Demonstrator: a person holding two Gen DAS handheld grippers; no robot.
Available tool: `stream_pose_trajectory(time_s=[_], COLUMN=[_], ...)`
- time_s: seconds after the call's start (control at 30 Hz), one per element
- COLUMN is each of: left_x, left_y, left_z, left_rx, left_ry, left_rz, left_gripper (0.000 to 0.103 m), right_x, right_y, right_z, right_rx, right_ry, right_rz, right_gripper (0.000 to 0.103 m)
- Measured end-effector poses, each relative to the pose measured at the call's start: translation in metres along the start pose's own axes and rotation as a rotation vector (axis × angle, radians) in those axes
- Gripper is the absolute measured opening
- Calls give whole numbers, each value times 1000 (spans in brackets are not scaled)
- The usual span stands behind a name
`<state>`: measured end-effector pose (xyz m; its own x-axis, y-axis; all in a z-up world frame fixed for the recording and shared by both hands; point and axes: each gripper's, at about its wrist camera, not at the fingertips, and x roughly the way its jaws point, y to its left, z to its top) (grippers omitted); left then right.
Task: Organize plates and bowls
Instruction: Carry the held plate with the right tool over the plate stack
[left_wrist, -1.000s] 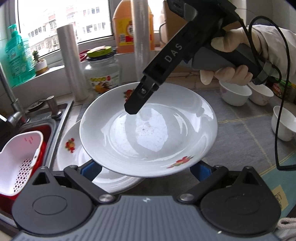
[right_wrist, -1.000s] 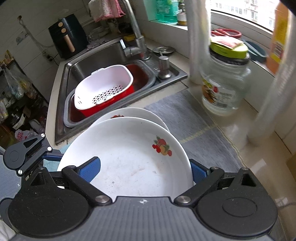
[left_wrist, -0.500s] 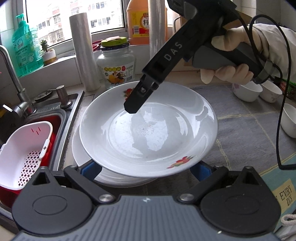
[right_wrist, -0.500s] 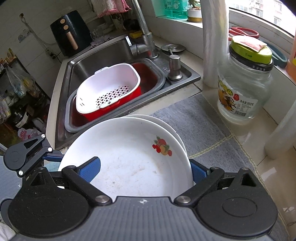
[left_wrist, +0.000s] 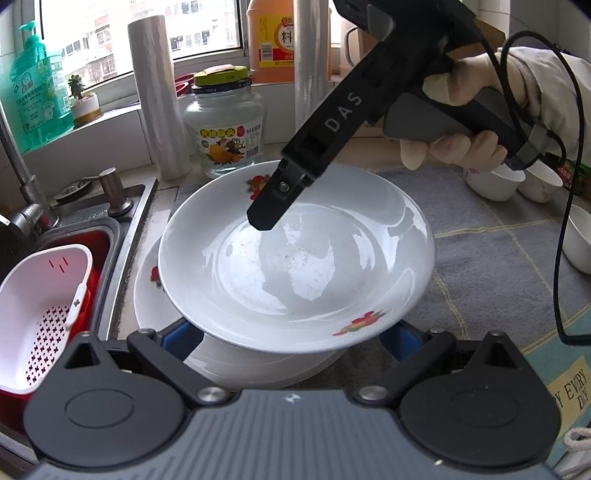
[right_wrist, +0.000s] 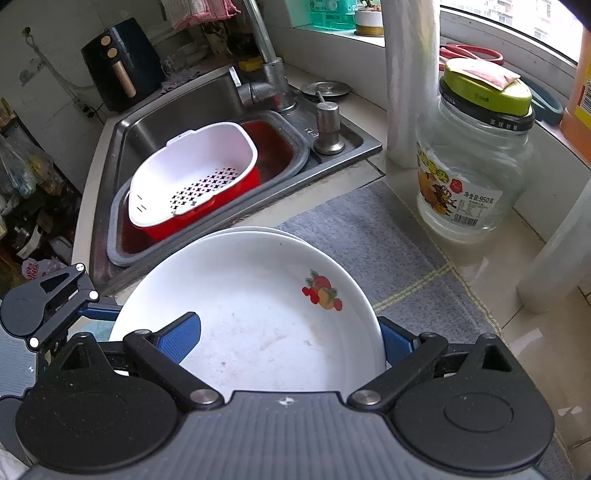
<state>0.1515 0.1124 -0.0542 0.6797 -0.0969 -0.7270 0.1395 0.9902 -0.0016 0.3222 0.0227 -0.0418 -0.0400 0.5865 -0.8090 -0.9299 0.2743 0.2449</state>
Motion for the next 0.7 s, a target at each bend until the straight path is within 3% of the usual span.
stream_pose_trajectory(time_s=[0.7], left_x=[7], left_y=[13], left_z=[1], left_rx=[-73], left_ry=[50], left_rz=[-41], left_gripper=[100], right_x=[20], right_y=[5], right_z=[7], right_rx=[-22], right_ry=[37], right_rz=[-25], right_gripper=[101])
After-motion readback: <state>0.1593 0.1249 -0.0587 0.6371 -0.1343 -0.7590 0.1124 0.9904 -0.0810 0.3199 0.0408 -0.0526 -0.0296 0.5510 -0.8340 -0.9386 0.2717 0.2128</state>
